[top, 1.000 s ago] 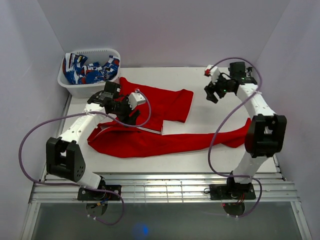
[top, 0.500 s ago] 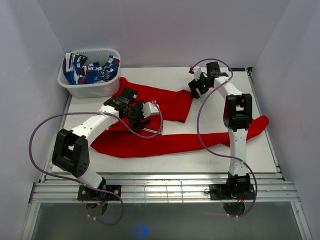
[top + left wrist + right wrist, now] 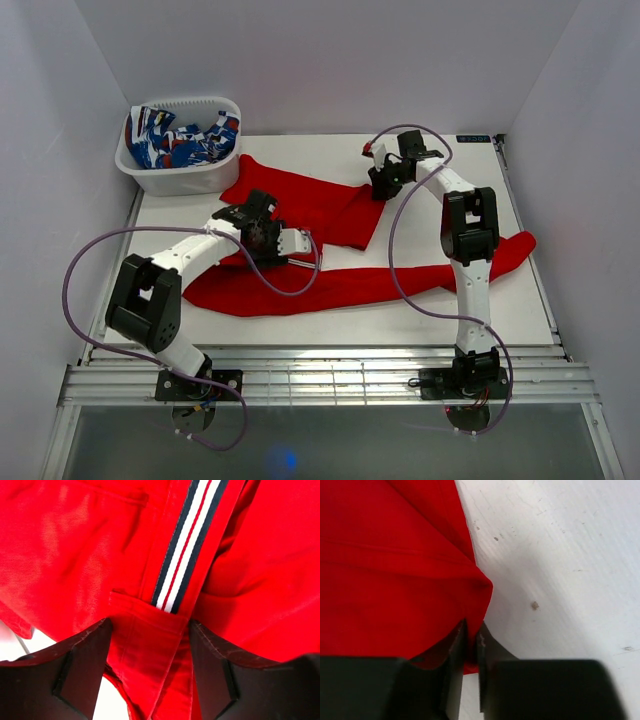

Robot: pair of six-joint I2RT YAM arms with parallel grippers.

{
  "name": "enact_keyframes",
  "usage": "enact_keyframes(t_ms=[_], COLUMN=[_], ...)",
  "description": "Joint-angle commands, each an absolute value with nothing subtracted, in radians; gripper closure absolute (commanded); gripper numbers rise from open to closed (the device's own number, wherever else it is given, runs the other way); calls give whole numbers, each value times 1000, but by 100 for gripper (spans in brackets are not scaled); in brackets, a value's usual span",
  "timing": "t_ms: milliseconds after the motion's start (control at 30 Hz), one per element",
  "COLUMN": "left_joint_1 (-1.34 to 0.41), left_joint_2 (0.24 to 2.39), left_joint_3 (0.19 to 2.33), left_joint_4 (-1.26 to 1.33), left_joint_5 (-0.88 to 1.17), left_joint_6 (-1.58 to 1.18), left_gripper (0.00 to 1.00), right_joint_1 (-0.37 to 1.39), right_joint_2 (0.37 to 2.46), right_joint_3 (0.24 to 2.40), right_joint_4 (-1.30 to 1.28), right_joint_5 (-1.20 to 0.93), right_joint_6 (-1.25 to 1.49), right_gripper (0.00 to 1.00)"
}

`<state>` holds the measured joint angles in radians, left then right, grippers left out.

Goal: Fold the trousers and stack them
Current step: Flatten the trousers out

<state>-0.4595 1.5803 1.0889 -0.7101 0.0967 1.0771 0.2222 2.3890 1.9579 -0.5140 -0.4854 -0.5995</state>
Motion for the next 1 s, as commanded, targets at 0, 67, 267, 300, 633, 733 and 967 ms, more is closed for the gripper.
enact_keyframes(t_ms=[0, 67, 267, 300, 633, 733, 967], left_joint_1=[-459, -459, -445, -436, -212, -94, 167], left_joint_2=[1534, 1526, 1486, 1479, 1371, 1342, 1327], left_joint_3=[1042, 1014, 1084, 1098, 1261, 1261, 1193], left_joint_4=[-629, -566, -534, -535, -635, -643, -647], left_joint_5=[-15, -43, -41, -38, 162, 256, 409], left_joint_6=[1127, 1138, 1031, 1010, 562, 383, 82], left_gripper=[29, 37, 74, 90, 100, 100, 100], right_joint_1=[222, 221, 183, 175, 14, -43, -2], right_joint_2=[2384, 2366, 2263, 2232, 1976, 1853, 1617], right_joint_3=[1957, 1948, 1875, 1867, 1756, 1723, 1635], right_joint_4=[-603, -604, -601, -600, -623, -678, -764], right_joint_5=[-569, -569, -558, -558, -537, -506, -297], right_joint_6=[-569, -569, -588, -589, -621, -695, -865], right_gripper=[87, 92, 92, 92, 92, 92, 92])
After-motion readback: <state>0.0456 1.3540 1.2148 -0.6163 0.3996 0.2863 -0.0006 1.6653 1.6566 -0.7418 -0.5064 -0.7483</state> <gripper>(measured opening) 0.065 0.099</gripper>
